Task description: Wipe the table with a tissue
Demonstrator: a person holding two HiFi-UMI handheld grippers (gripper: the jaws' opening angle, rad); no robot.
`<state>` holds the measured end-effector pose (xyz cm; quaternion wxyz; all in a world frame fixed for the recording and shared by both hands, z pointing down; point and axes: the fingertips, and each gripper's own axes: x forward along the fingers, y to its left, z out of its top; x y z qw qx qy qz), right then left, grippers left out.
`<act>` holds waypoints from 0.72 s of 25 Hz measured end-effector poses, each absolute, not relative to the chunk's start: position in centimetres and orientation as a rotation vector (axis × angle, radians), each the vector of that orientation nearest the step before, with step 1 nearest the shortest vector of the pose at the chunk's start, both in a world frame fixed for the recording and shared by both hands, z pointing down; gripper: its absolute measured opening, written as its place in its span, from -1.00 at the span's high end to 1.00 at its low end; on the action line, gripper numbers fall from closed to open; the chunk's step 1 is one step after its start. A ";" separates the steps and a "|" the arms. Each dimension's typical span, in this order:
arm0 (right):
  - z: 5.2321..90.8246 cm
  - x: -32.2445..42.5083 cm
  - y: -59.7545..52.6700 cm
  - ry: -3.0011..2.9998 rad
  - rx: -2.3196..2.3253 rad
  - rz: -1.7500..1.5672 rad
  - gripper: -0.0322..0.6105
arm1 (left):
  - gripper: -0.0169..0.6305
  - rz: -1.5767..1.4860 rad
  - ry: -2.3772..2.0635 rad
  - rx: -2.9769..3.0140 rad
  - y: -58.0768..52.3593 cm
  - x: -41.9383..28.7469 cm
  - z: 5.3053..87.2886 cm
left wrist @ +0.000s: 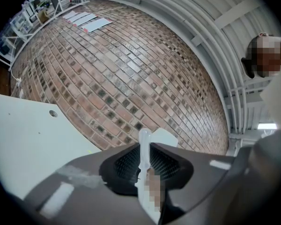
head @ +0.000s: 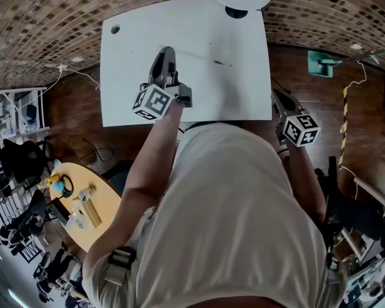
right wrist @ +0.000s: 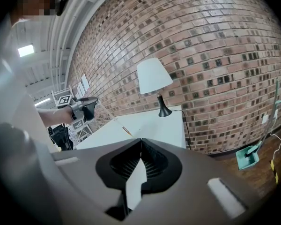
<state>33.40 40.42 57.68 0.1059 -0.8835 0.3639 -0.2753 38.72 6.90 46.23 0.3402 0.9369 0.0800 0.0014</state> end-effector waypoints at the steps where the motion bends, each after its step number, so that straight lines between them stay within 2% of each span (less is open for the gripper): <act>1: 57.7 33.1 40.2 1.067 -2.603 -0.815 0.88 | 0.74 0.006 0.209 2.436 6.6 38.5 46.3; 18: 58.1 29.8 32.5 1.262 -2.522 -0.905 0.88 | 0.73 0.011 0.095 2.309 0.3 29.6 47.6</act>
